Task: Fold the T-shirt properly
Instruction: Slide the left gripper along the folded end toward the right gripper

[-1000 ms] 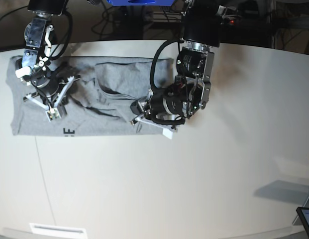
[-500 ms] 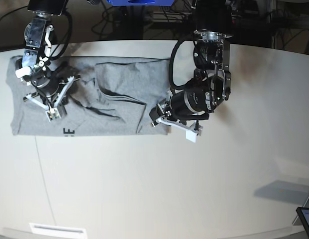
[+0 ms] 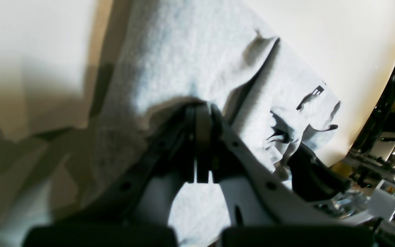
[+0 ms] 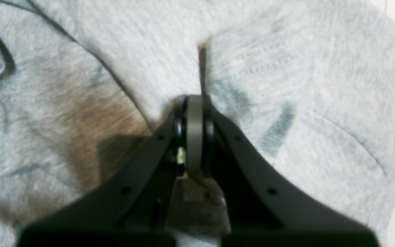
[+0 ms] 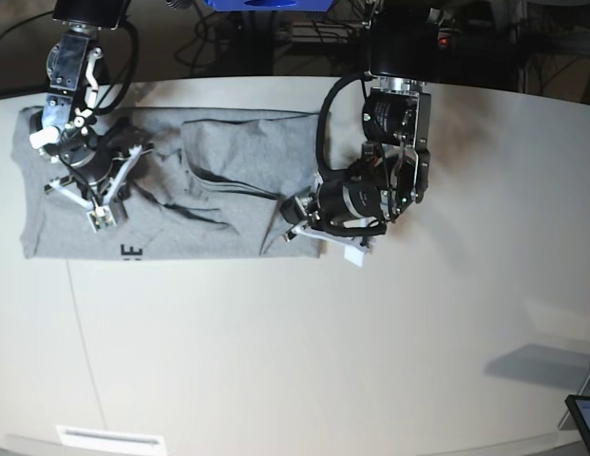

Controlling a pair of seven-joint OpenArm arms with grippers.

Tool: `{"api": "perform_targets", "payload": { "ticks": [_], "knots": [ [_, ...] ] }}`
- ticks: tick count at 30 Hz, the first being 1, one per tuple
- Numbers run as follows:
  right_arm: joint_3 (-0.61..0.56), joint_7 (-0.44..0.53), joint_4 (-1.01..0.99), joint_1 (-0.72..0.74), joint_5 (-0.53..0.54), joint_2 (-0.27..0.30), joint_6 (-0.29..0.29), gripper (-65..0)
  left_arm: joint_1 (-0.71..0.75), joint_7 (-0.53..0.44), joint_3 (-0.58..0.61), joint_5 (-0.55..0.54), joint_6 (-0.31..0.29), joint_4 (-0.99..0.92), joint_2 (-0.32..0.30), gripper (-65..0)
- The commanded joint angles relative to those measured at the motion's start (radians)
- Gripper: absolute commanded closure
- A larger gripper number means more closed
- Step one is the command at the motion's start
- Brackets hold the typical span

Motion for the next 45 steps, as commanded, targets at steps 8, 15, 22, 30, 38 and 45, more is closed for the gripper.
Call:
{"api": "perform_targets", "payload": {
  "ticks": [8,15,22,30,38,45],
  "knots": [
    [0.000,-0.054,-0.013,-0.008,-0.020,0.000,0.006,0.0,-0.061,-0.006,0.032,-0.022,-0.006,-0.063,0.054,0.0],
    [0.001,-0.054,-0.013,-0.008,-0.020,0.000,0.006,0.0,-0.084,-0.012,0.088,-0.022,-0.006,-0.114,0.082,0.0],
    [0.001,-0.054,-0.013,-0.008,-0.020,0.000,0.006,0.0,-0.126,-0.012,0.091,-0.018,-0.006,-0.120,0.109,0.0],
    [0.001,-0.054,-0.013,-0.008,-0.020,0.002,0.006,0.0,-0.182,-0.095,0.094,-0.022,-0.039,-0.255,0.111,0.0],
    [0.001,-0.054,-0.013,-0.007,-0.020,0.002,0.006,0.0,-0.225,-0.250,0.229,-0.022,-0.133,-0.366,0.114,0.0],
    [0.001,-0.051,-0.056,-0.002,-0.020,0.022,0.006,0.0,-0.238,-0.250,0.239,-0.024,-0.133,-0.358,0.117,0.0]
  ]
}}
